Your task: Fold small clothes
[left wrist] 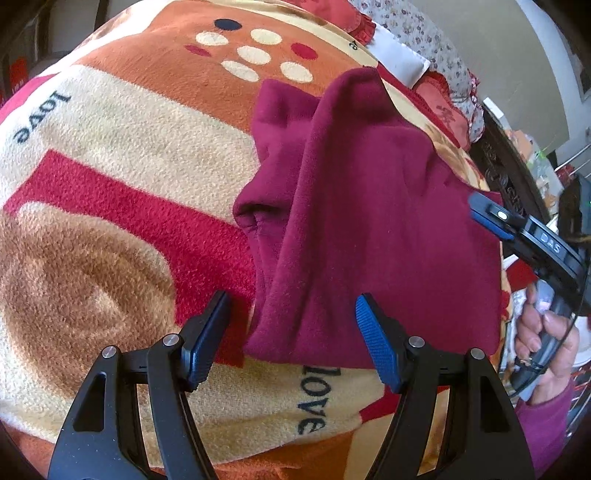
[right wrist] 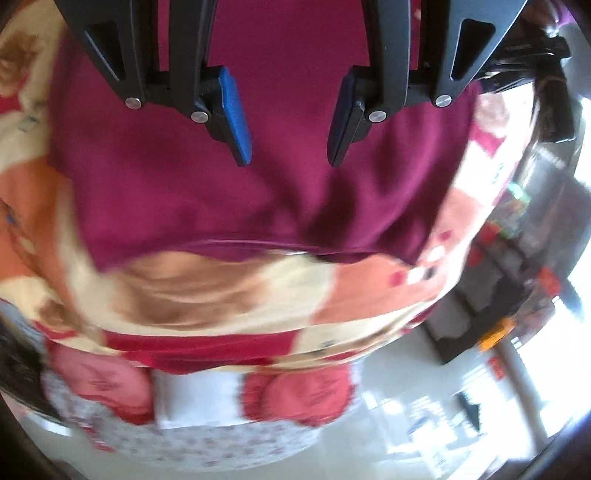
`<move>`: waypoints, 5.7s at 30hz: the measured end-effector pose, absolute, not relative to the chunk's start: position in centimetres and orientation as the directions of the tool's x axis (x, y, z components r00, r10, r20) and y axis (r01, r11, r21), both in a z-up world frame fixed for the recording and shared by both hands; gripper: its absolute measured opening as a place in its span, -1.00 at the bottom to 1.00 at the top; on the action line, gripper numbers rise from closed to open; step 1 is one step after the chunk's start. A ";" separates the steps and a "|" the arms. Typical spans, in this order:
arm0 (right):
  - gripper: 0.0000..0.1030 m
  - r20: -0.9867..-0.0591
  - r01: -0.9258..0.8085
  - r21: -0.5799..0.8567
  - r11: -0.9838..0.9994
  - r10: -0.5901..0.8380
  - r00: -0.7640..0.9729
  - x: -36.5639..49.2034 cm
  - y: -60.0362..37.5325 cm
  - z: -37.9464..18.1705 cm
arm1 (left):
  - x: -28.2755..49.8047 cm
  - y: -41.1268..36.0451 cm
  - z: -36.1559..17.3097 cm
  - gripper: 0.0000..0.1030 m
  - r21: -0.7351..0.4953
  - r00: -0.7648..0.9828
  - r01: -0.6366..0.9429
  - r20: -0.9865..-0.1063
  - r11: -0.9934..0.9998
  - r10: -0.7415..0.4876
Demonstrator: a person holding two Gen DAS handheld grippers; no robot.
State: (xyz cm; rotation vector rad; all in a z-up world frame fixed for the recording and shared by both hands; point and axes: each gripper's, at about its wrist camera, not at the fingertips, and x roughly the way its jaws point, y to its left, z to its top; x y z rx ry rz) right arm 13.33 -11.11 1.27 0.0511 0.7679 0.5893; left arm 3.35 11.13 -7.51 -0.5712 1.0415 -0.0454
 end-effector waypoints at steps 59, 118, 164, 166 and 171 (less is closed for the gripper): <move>0.55 -0.739 -0.599 0.309 0.739 0.583 0.338 16.6 3.1 1.1 | 4.0 7.8 -2.4 -0.29 -0.503 0.600 -0.064 -0.709 0.862 -0.370; -0.61 -0.610 -0.365 0.462 0.808 0.589 0.530 14.9 -28.1 -0.2 | 10.5 -15.5 1.3 -0.34 -0.456 0.352 0.331 -0.753 0.826 -0.556; -0.86 -0.588 -0.329 0.281 0.902 0.432 0.684 8.8 -27.4 -0.6 | 8.3 -9.3 -0.3 -0.26 -0.275 0.485 0.168 -0.813 0.947 -0.323; -0.90 -0.610 -0.284 0.234 0.930 0.368 0.702 8.7 -28.2 -1.0 | 8.5 -8.6 -0.4 -0.26 -0.277 0.498 0.140 -0.810 0.951 -0.309; -0.90 -0.621 -0.249 0.339 0.907 0.415 0.665 8.8 -30.1 -2.5 | 8.9 -8.4 -1.8 -0.27 -0.276 0.461 0.120 -0.835 0.954 -0.299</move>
